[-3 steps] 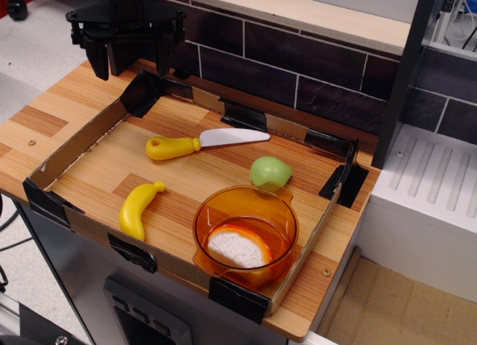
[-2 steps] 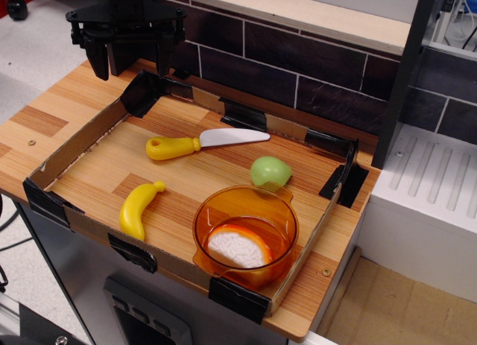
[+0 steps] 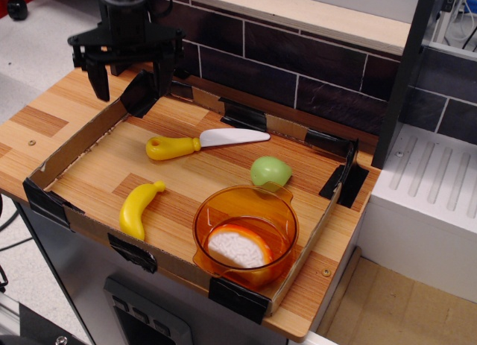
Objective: Take sushi out of pot
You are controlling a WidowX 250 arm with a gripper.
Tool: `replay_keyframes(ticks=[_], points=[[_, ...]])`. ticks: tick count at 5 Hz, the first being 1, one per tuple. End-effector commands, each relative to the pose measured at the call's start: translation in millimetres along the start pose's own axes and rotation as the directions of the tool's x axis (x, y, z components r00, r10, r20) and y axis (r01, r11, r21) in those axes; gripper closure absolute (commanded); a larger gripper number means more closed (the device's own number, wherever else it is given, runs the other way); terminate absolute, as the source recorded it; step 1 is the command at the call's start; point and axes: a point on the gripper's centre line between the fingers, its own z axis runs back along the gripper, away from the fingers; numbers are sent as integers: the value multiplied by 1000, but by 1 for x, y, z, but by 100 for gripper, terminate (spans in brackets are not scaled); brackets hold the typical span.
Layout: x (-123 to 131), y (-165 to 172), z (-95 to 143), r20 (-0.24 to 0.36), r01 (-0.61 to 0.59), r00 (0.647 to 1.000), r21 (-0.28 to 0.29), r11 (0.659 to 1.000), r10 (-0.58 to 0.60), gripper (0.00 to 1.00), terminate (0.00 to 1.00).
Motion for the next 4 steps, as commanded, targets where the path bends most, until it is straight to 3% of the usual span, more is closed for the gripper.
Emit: replay_keyframes(ticks=[1, 2, 3, 4], points=[[-31, -28, 47, 68, -152, 986, -30, 988, 154, 0, 0], [-65, -44, 56, 66, -260, 963, -39, 965, 262, 0, 0], [-89, -56, 63, 8, -354, 935, -11, 935, 354, 0, 0], [-114, -60, 62, 19, -462, 887, 6, 887, 462, 0, 0]])
